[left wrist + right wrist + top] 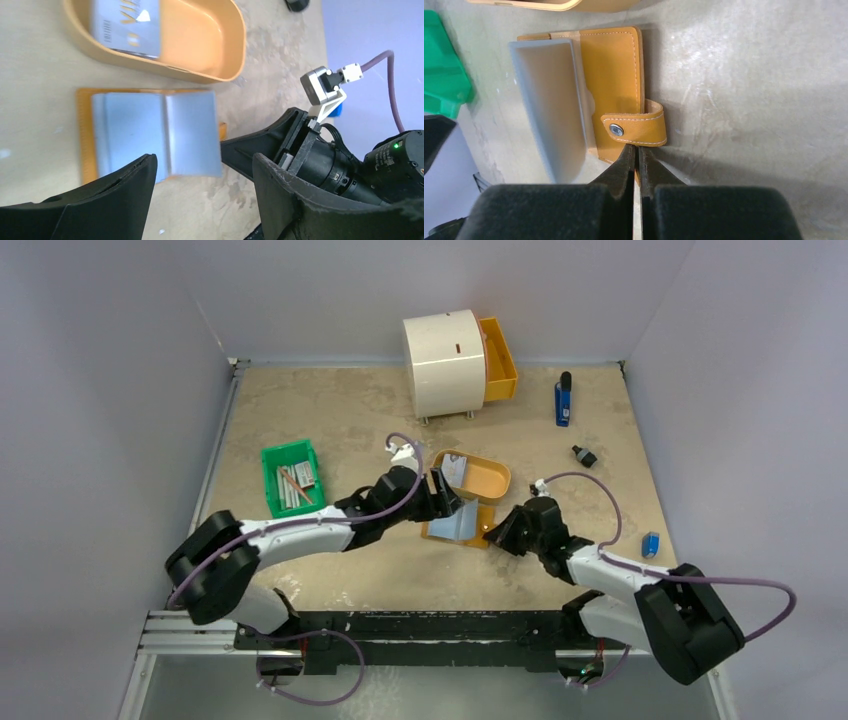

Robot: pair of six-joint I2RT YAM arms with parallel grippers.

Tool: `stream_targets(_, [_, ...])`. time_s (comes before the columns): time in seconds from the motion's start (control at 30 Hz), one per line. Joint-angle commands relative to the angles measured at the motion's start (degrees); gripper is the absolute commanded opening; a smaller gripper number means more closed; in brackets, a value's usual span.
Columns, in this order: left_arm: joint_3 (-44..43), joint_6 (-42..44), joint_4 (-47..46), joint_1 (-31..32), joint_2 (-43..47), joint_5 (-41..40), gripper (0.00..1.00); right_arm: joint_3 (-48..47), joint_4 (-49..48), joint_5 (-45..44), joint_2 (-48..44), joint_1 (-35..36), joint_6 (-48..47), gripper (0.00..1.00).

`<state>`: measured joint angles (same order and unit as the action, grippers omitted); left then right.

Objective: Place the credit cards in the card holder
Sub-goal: Open the card holder at the center of the board.

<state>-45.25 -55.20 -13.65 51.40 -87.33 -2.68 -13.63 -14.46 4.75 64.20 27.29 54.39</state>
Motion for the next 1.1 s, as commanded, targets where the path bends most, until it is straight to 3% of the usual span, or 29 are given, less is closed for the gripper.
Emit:
stream_targets(0.0, [3.0,2.1,12.8,-0.5,5.8,-12.5,0.69,1.1,-0.3,2.1,5.8,-0.1,-1.8,0.0])
stream_targets(0.43, [4.1,-1.3,21.1,-3.7,-0.7,-15.1,0.64,1.0,-8.1,5.0,19.1,-0.1,-4.0,0.0])
stream_targets(0.63, [4.7,-1.6,17.6,-4.2,-3.7,-11.4,0.6,0.8,-9.0,5.5,19.9,-0.1,-4.2,0.0])
stream_targets(0.93, [5.2,-2.0,7.7,-4.2,-8.2,-3.2,0.44,0.6,-10.9,7.4,21.0,-0.1,-4.7,0.0])
stream_targets(1.07, [7.4,-2.2,2.1,-4.1,-6.5,0.2,0.27,0.0,-11.5,8.5,22.2,-0.1,-5.3,0.0])
